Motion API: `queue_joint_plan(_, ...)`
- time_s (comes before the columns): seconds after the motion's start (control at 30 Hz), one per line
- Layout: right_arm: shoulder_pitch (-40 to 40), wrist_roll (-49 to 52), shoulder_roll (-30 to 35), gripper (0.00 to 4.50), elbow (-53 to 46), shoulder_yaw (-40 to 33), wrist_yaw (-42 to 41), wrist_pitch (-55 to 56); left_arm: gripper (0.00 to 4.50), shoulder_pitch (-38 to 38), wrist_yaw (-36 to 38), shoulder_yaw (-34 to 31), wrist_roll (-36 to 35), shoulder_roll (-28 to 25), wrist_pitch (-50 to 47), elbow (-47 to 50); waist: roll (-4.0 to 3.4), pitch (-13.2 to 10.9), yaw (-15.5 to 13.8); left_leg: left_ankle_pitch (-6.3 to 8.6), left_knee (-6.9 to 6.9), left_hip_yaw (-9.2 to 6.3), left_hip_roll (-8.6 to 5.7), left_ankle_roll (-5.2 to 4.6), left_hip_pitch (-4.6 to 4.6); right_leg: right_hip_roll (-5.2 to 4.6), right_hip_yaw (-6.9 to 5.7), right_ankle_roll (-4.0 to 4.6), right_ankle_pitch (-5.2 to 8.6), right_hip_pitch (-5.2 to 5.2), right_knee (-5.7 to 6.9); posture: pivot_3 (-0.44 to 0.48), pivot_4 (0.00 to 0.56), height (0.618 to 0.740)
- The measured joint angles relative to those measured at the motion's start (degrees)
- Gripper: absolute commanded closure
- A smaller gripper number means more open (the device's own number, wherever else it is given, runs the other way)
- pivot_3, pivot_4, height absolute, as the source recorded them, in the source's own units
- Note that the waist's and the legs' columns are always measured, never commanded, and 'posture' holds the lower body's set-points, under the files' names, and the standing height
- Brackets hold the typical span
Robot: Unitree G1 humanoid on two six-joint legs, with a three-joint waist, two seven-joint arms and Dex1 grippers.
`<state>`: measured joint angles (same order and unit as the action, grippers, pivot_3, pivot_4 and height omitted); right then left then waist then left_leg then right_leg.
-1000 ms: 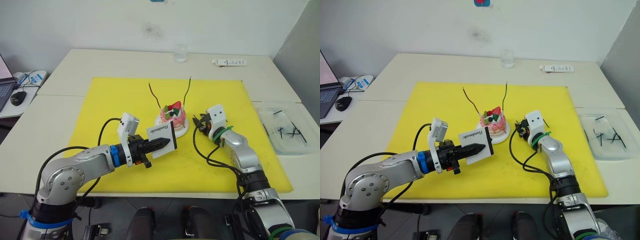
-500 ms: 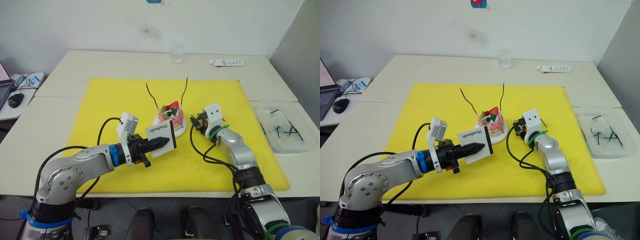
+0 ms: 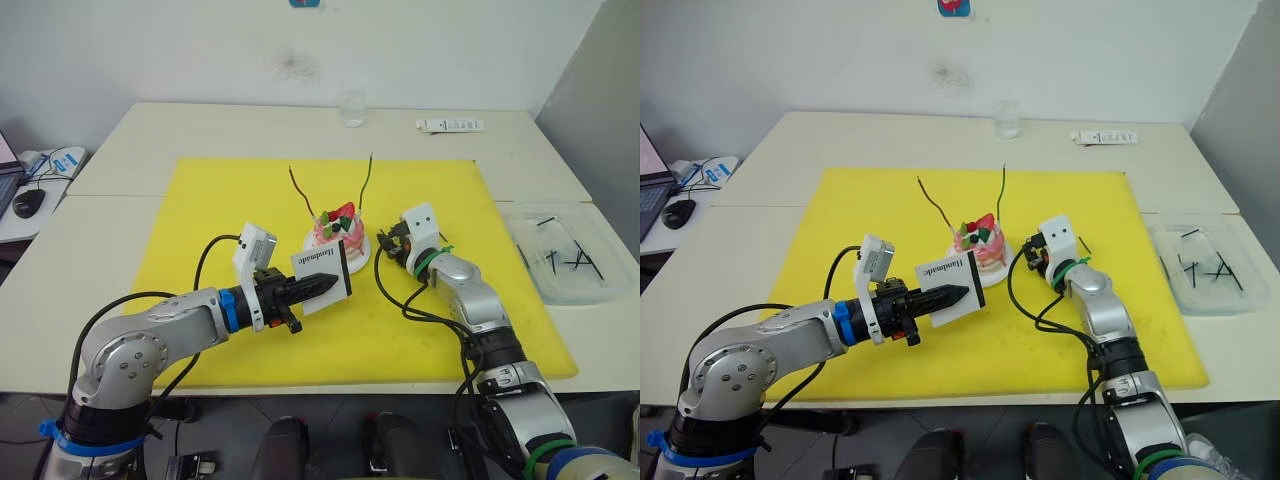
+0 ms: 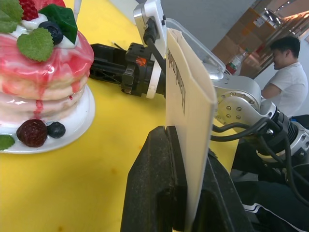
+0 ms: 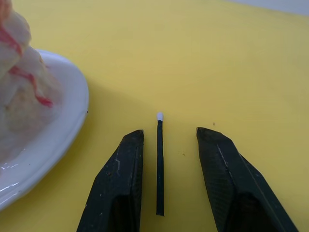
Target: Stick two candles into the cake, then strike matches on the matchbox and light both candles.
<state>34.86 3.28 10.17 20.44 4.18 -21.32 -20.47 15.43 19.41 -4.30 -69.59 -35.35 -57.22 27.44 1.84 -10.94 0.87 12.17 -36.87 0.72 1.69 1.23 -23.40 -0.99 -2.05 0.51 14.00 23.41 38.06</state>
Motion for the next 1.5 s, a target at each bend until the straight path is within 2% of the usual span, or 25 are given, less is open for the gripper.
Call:
queue_joint_plan(0.1,0.0,0.0,0.0,3.31,0.0,0.1,-0.1,0.0,4.50,0.0,-0.1,0.0,0.0,0.2,0.0,0.0,0.00,0.0,0.1,0.00,0.00,0.00,0.00,0.00,0.00,0.00,0.00,0.00,0.00,-0.01,-0.01,0.000,0.150,0.740)
queue_joint_plan(0.17,0.0,0.0,0.0,4.00,-0.1,0.2,-0.2,-0.1,4.50,0.0,-0.2,0.0,0.0,0.2,0.0,0.0,0.00,0.0,0.2,0.00,0.01,0.00,-0.01,0.00,0.00,0.00,0.00,0.00,0.00,-0.01,-0.02,0.000,0.150,0.740)
queue_joint_plan(0.23,0.0,0.0,-0.1,4.46,-0.1,0.3,-0.3,-0.1,4.50,0.0,-0.3,0.0,0.0,0.2,0.0,0.0,0.00,0.0,0.2,0.00,0.02,0.00,-0.01,0.00,0.00,0.00,0.00,0.00,0.00,-0.02,-0.03,0.000,0.150,0.740)
queue_joint_plan(0.67,-1.9,0.5,0.6,4.46,-3.6,-0.1,-0.9,-1.4,4.50,0.0,-1.3,-0.1,-0.1,0.6,0.0,0.0,0.00,0.0,0.1,0.00,0.08,0.00,-0.02,0.00,-0.03,-0.01,-0.01,0.00,0.02,-0.02,-0.12,0.000,0.150,0.740)
queue_joint_plan(0.73,-3.2,1.4,2.8,4.46,-6.7,-0.1,-3.5,-2.9,4.50,0.0,-1.2,-0.2,-0.4,0.8,-0.1,-0.1,0.00,0.0,-0.1,0.00,0.10,-0.01,-0.03,0.00,-0.10,-0.02,-0.03,0.00,0.03,0.00,-0.17,0.000,0.150,0.740)
queue_joint_plan(0.9,-8.4,7.0,17.7,4.46,-20.3,0.5,-20.0,-7.9,4.50,0.1,2.0,-0.8,-4.7,-2.6,-3.0,-0.7,-0.03,0.0,-0.8,0.01,0.06,0.04,-0.09,-0.01,-0.50,-0.05,-0.04,-0.05,0.06,0.32,-0.27,0.000,0.150,0.740)
queue_joint_plan(1.1,-8.1,14.1,29.6,4.46,-31.8,0.6,-36.0,-9.3,4.50,4.3,8.2,-1.0,-5.7,-6.6,-6.5,-5.3,-0.03,-0.1,-0.7,0.01,0.08,-0.11,0.00,-0.01,-0.42,0.06,-0.17,-0.04,0.06,0.34,-0.18,0.000,0.150,0.740)
queue_joint_plan(1.27,-2.8,17.0,31.4,4.46,-36.7,0.8,-39.6,-10.4,4.50,9.3,9.5,-0.5,-5.7,-5.5,-8.1,-10.8,0.00,-0.1,-0.8,0.01,0.08,-0.18,0.01,-0.01,-0.45,0.08,-0.21,-0.04,0.07,0.32,-0.20,0.000,0.150,0.740)
queue_joint_plan(1.5,-2.2,11.3,31.2,4.46,-38.1,4.9,-37.8,-4.4,4.50,12.6,8.4,-0.6,-6.1,-2.1,-10.1,-14.8,0.04,-0.1,-0.8,0.01,0.06,-0.02,-0.13,-0.01,-0.60,-0.11,-0.09,-0.21,0.16,0.34,-0.34,0.000,0.150,0.740)
